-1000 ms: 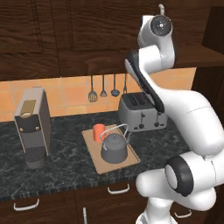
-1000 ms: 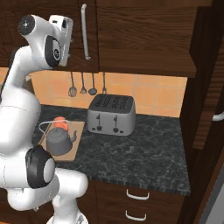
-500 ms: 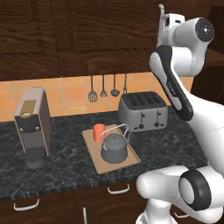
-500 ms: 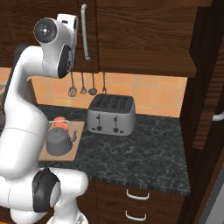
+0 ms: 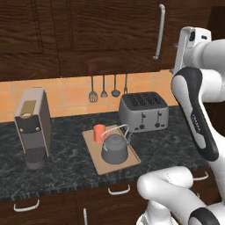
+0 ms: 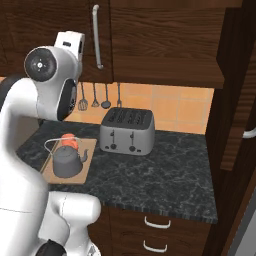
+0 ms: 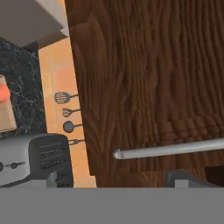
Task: Pick the kettle from the counter and place it on the tray. Then pick the mug from the cabinet and place it on the tray. Then close the cabinet doors.
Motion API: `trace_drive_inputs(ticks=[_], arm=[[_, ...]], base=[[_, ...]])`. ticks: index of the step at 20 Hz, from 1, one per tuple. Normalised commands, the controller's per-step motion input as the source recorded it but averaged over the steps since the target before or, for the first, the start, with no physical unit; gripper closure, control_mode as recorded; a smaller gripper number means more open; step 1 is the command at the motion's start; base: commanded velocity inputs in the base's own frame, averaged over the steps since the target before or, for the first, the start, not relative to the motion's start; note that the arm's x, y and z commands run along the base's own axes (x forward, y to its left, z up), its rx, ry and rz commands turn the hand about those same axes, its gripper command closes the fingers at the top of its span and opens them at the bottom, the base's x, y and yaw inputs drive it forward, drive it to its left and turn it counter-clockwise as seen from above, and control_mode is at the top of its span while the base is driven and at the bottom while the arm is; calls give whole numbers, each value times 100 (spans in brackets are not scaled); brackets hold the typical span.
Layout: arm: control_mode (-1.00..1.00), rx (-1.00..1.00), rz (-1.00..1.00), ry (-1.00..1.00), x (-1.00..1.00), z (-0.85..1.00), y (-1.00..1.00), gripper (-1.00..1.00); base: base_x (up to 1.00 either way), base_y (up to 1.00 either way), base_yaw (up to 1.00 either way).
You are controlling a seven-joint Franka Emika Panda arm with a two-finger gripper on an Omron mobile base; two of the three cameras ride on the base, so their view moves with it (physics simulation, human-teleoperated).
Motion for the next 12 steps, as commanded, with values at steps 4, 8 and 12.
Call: trace_drive_inputs(ticks=[4, 8, 12], arm=[[-100, 6, -1, 1, -59, -22, -3, -100], [-100, 14, -8, -1, -75, -19, -24, -100], [-100, 12, -12, -5, -75, -7, -6, -100]], base=[[0, 0, 0], [0, 0, 0], [0, 0, 0]])
